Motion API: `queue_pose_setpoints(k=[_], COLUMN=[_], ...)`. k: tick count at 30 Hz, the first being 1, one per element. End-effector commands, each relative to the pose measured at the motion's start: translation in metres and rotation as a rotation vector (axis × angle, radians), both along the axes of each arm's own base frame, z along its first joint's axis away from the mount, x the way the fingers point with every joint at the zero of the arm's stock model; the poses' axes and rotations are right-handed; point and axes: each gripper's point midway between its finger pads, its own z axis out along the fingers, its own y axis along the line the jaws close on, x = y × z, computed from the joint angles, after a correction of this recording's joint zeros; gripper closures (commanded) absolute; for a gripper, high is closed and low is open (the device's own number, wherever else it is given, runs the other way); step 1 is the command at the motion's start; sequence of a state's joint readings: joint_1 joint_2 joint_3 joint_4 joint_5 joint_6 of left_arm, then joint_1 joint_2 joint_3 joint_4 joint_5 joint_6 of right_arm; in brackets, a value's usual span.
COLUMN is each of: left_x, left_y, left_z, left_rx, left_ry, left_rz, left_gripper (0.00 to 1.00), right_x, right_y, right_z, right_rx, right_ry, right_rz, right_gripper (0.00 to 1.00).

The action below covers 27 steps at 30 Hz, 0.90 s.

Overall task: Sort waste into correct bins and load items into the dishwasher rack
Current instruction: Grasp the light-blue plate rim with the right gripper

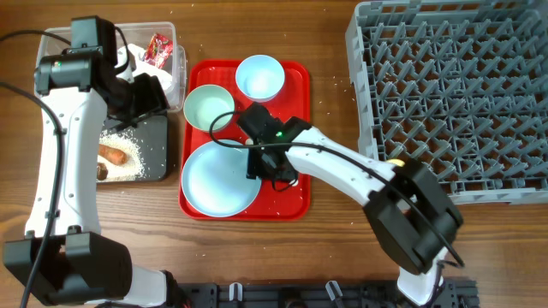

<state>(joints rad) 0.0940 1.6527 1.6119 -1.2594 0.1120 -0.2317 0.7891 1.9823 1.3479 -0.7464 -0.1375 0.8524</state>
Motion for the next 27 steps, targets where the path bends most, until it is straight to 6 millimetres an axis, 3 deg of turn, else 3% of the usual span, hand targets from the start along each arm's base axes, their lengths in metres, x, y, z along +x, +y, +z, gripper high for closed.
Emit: queue_pose_setpoints(k=[1, 3, 6, 10, 12, 13, 15, 20, 22, 24, 26, 27], left_x=[0.003, 0.004, 0.004, 0.004, 0.004, 0.004, 0.004, 0.004, 0.004, 0.004, 0.004, 0.004], left_y=[0.009, 0.009, 0.009, 0.009, 0.009, 0.009, 0.009, 0.009, 0.009, 0.009, 0.009, 0.009], left_z=[-0.001, -0.001, -0.001, -0.001, -0.001, -0.001, -0.001, -0.001, -0.001, -0.001, -0.001, -0.001], left_rx=[0.016, 0.017, 0.017, 0.017, 0.017, 0.017, 0.017, 0.017, 0.017, 0.017, 0.017, 0.017], left_ry=[-0.007, -0.013, -0.010, -0.010, -0.011, -0.011, -0.010, -0.011, -0.011, -0.011, -0.011, -0.011], left_rz=[0.034, 0.035, 0.034, 0.034, 0.034, 0.034, 0.034, 0.034, 0.034, 0.034, 0.034, 0.034], left_gripper=[0.29, 0.28, 0.25, 0.14, 0.00, 0.00, 0.00, 0.00, 0.00, 0.00, 0.00, 0.00], right_x=[-0.003, 0.000, 0.004, -0.008, -0.010, -0.010, -0.010, -0.010, -0.005, 0.004, 0.014, 0.022], right_y=[0.000, 0.003, 0.009, 0.016, 0.017, 0.017, 0.016, 0.015, 0.007, -0.004, -0.015, -0.028], right_z=[-0.008, -0.008, -0.008, -0.023, -0.026, -0.026, -0.026, -0.025, -0.010, 0.016, 0.052, 0.085], right_rx=[-0.008, 0.003, 0.011, -0.007, -0.011, -0.011, -0.014, -0.015, -0.016, -0.003, 0.039, 0.073], right_ry=[0.023, 0.011, -0.024, -0.015, -0.011, -0.011, -0.010, -0.010, -0.011, -0.037, -0.085, -0.137], right_rz=[-0.015, -0.009, -0.002, 0.032, 0.040, 0.039, 0.040, 0.053, 0.048, 0.044, 0.070, 0.080], right_gripper=[0.48, 0.49, 0.60, 0.67, 0.80, 0.89, 0.96, 0.96, 0.96, 0.96, 0.96, 0.96])
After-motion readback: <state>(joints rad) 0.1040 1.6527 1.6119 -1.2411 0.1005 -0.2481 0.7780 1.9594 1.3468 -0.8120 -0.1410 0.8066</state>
